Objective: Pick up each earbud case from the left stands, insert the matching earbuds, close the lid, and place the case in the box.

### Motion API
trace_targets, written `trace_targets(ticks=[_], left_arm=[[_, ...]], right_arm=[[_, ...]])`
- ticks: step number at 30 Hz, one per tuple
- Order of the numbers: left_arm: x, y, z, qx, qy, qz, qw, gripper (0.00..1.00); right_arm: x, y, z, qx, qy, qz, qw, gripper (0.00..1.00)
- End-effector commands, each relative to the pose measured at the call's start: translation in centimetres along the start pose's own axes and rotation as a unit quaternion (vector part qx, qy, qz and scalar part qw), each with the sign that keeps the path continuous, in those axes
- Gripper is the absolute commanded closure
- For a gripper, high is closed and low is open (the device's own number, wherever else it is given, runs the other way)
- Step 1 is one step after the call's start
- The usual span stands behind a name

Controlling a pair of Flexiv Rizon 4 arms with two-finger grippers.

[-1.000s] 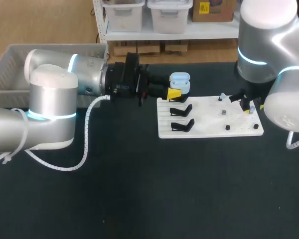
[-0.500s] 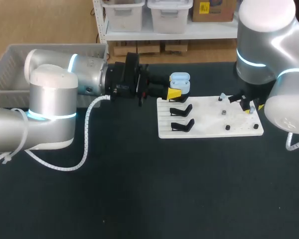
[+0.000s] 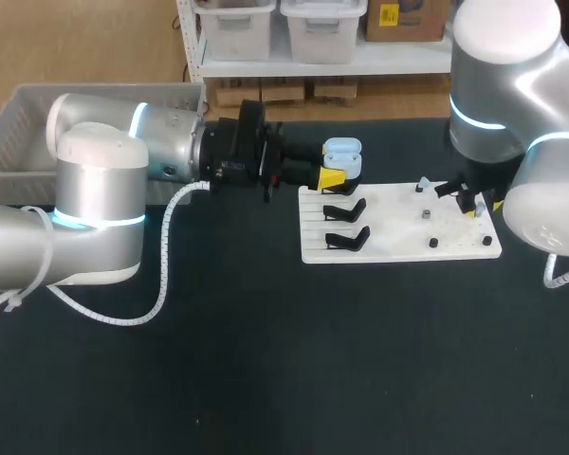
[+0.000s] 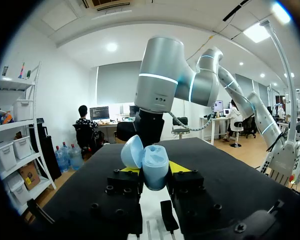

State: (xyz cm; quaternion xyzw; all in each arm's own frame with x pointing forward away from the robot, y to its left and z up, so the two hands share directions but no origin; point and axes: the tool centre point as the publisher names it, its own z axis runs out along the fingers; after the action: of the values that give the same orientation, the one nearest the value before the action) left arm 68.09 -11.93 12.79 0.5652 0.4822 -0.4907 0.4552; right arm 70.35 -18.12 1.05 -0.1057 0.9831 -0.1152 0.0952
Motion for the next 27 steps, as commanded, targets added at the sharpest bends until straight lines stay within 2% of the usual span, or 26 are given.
trace_targets(ticks=[1,10,12,14,20,23,27], left_arm=[[0.1,-0.1,0.0,-0.002,-0.001,0.002,1.000,1.00],[0.1,-0.1,0.0,-0.002,-0.001,0.002,1.000,1.00],[0.1,-0.1,0.0,-0.002,-0.001,0.002,1.000,1.00],[0.1,-0.1,0.0,-0.002,-0.001,0.002,1.000,1.00],[0.1,-0.1,0.0,-0.002,-0.001,0.002,1.000,1.00],[0.1,-0.1,0.0,-0.002,-0.001,0.002,1.000,1.00],[0.1,-0.1,0.0,-0.002,-0.001,0.002,1.000,1.00]], right_arm=[[0.0,0.0,0.1,0.001,-0.002,0.001,1.000,0.70],[-0.1,0.0,0.2,0.002,-0.001,0.001,1.000,0.77],[-0.1,0.0,0.2,0.003,-0.002,0.001,1.000,0.86],[-0.1,0.1,0.2,0.003,-0.002,0.001,1.000,1.00],[0.1,0.1,-0.5,0.004,-0.006,-0.001,1.000,1.00],[0.4,0.2,-2.0,-0.001,-0.013,-0.002,1.000,1.00],[1.3,0.5,-5.5,-0.018,-0.025,-0.002,1.000,1.00]])
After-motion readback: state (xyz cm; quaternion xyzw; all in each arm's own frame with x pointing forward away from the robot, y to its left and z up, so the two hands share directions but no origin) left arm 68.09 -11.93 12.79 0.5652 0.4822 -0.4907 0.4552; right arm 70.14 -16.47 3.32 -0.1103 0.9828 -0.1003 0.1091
